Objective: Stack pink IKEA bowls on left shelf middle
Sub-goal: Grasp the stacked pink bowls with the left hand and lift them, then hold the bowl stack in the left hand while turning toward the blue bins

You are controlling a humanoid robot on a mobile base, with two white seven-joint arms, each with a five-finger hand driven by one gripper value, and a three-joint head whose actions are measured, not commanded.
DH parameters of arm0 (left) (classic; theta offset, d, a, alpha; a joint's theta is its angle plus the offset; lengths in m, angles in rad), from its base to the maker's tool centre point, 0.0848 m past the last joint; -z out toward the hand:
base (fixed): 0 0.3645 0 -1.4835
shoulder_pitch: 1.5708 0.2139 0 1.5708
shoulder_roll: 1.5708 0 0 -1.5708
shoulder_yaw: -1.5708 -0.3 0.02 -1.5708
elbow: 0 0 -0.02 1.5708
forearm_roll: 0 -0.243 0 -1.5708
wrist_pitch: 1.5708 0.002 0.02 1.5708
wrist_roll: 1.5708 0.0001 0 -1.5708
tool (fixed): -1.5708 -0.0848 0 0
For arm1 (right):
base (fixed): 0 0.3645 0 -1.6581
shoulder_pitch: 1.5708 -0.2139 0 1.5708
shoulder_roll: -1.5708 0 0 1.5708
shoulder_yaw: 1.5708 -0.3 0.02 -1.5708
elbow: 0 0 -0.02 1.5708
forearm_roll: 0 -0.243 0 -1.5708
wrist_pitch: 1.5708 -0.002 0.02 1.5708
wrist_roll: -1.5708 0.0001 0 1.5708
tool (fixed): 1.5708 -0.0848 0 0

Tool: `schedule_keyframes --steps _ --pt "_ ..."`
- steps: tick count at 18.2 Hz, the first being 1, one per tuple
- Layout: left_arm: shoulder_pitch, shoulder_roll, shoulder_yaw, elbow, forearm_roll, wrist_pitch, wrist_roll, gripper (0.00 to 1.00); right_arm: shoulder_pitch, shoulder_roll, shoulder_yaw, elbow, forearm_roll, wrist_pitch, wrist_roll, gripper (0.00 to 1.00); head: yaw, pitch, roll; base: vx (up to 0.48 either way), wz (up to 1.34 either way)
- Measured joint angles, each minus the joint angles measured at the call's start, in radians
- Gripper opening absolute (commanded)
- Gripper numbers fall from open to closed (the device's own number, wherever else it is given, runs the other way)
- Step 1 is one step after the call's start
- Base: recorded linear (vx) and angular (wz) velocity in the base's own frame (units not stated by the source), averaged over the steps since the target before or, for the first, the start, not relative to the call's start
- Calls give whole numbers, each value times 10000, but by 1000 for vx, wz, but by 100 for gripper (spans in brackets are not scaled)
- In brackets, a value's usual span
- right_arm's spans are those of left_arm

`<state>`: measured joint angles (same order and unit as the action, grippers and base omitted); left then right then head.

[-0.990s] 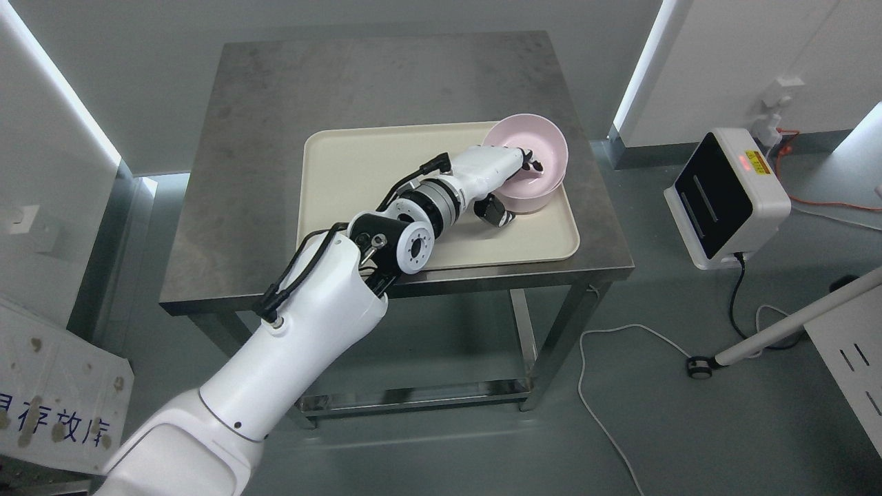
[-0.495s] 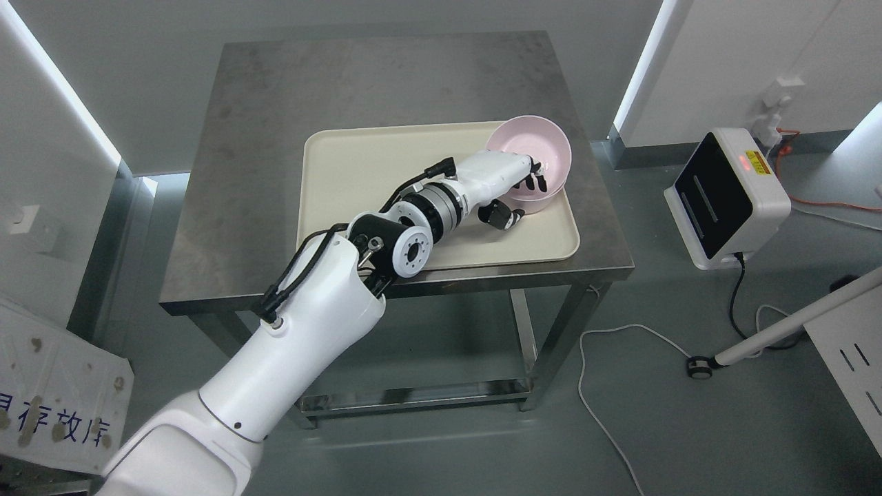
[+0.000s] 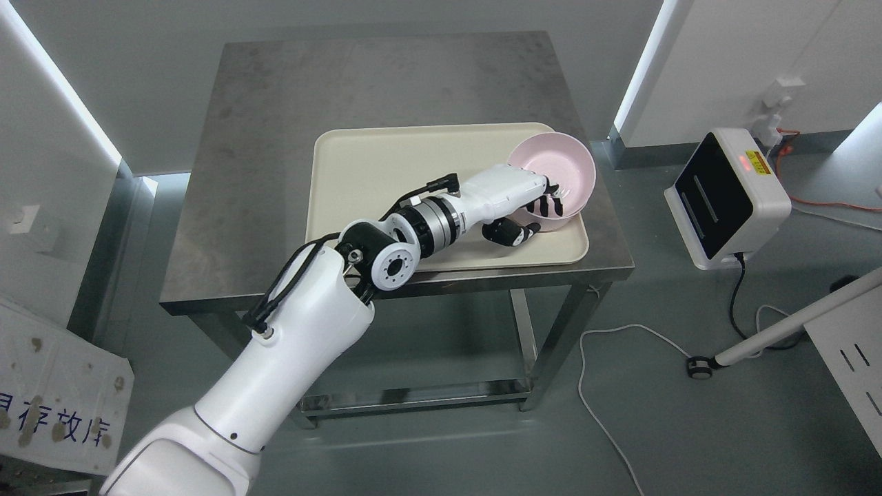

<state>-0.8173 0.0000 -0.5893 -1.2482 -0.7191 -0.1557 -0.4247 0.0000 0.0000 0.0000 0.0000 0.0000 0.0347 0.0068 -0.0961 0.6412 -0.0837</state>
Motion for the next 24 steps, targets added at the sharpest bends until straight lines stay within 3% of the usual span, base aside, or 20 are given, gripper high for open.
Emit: schedule_keyframes --steps 5,10,17,24 --pt "-396 0 1102 3 91 -933 -103 0 0 0 0 0 0 2 0 100 0 0 0 0 0" --pt "-632 0 2643 -248 276 -1945 -1156 0 0 0 0 0 0 4 0 100 0 0 0 1 5" --pt "447 -1 4783 -1184 856 -4095 -2450 0 -1 0 0 0 0 9 1 100 0 0 0 11 15" --pt "1128 -1 5983 -2025 1225 -4716 -2553 1 -1 0 0 0 0 46 1 100 0 0 0 -17 -1"
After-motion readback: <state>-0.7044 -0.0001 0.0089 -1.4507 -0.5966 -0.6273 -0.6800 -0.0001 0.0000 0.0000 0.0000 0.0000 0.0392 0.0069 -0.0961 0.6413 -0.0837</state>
